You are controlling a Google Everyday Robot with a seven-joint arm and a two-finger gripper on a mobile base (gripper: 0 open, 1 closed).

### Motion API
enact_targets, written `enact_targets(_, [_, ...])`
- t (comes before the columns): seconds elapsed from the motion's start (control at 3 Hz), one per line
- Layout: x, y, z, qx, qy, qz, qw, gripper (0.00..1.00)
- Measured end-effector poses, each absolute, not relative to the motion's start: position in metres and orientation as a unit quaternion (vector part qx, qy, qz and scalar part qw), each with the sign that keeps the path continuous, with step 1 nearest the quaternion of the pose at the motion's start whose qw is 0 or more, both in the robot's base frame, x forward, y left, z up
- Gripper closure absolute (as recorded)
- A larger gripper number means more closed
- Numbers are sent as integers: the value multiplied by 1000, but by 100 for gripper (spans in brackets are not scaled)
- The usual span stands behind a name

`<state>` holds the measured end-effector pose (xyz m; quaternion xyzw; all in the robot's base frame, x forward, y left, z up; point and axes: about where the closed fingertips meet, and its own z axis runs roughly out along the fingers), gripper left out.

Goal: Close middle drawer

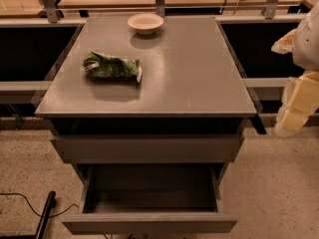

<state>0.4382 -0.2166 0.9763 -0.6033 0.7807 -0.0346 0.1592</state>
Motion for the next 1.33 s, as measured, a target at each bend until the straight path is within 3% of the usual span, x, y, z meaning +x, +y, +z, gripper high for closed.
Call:
enact_targets(0.67, [441,-201,959,-593,784,-16,184,0])
enact_targets(1.33, [398,-88,873,-587,756,116,267,0])
